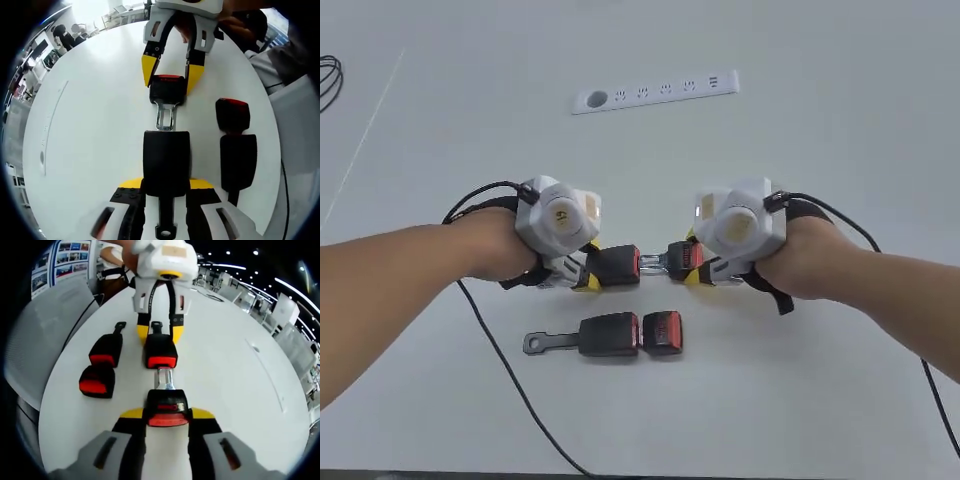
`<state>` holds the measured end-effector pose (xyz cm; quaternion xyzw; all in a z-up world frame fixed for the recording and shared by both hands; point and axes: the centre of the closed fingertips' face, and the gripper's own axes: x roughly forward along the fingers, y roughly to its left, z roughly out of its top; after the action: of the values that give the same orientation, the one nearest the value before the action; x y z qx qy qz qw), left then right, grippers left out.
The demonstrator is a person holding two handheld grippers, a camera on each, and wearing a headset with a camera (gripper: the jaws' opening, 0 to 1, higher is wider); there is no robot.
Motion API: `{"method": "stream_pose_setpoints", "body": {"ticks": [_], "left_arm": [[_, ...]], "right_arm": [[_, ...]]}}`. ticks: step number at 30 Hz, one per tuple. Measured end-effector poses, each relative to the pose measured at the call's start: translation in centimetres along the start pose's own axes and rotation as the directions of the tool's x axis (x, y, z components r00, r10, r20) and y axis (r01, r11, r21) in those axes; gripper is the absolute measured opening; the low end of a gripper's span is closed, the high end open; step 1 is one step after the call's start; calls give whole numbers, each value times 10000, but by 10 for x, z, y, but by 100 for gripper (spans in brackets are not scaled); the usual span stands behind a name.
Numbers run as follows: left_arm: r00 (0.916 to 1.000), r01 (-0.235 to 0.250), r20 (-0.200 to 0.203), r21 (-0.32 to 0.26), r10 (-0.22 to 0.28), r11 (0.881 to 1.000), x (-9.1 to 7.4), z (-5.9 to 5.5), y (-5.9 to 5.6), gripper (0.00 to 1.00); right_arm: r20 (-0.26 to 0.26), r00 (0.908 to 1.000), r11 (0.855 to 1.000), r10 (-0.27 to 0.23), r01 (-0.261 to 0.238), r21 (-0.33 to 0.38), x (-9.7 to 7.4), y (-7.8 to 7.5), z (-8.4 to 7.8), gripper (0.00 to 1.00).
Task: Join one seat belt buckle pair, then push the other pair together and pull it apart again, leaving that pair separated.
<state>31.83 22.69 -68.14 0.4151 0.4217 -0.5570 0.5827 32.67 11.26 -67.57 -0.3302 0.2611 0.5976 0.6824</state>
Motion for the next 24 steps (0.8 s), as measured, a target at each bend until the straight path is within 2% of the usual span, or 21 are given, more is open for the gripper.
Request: {"method": "stream_pose_setpoints", "body": {"ticks": [5,12,18,19,21,24], "left_arm": [[10000,-21,-4,-73,21,10000,0,0,0,31],[9997,-1,-260,13,1,10000,0,1,0,31],[9997,-37,-229,-109,35,9999,-1,-1,1,32],[9997,-49,-227,-136,46,9999,-1,-2,1,32],[9997,-71,-236,-106,68,9999,-1,-1,1,32],[9995,-92,-297,-174,87,9998,-1,-2,1,32]], "right_arm": [[-235,9997,9999,-118,121,104,-17,-1,-21,30],[-404,9983,9987,-424,434,265,-50,0,-59,31],[-754,9960,9982,-481,505,307,-72,4,-86,32],[-991,9932,9981,-610,618,49,-77,5,-93,32],[-924,9936,9975,-644,666,213,-81,6,-96,32],[-1127,9914,9969,-662,705,338,-91,7,-107,33]]}}
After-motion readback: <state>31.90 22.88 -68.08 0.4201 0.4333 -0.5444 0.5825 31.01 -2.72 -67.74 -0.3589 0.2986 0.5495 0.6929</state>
